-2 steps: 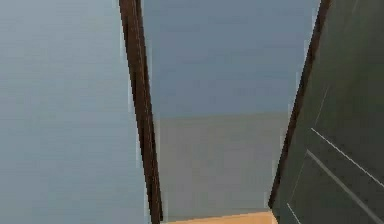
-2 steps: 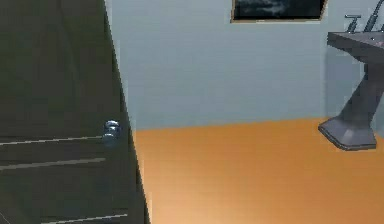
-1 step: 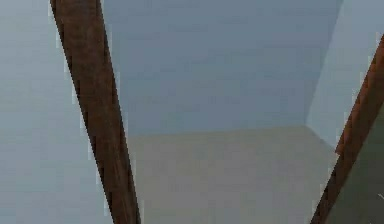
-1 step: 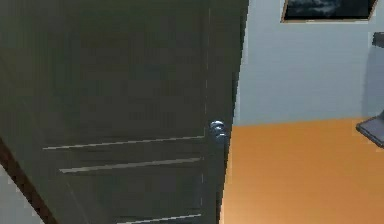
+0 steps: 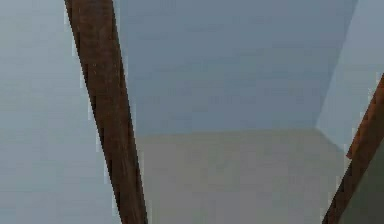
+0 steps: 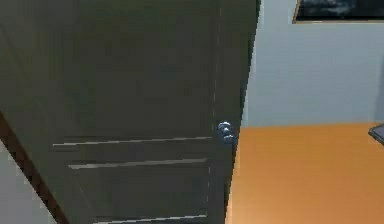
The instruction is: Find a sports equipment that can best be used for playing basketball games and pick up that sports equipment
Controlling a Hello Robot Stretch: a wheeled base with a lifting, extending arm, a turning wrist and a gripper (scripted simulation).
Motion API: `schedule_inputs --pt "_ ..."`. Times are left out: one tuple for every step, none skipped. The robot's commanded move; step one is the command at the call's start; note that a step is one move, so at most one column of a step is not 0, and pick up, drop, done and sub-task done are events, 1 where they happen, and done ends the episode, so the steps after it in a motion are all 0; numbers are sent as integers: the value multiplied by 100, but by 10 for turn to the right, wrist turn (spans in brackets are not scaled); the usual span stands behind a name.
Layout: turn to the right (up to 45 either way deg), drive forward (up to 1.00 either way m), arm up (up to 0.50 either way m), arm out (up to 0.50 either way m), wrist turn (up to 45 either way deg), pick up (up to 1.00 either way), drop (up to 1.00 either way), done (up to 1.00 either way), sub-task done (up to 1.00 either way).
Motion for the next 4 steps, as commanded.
schedule_inputs --pt "390 0 0 0 0 0 0 0 0" --pt "0 40 0 0 0 0 0 0 0" --pt "-450 0 0 0 0 0 0 0 0" --pt "-180 0 0 0 0 0 0 0 0"
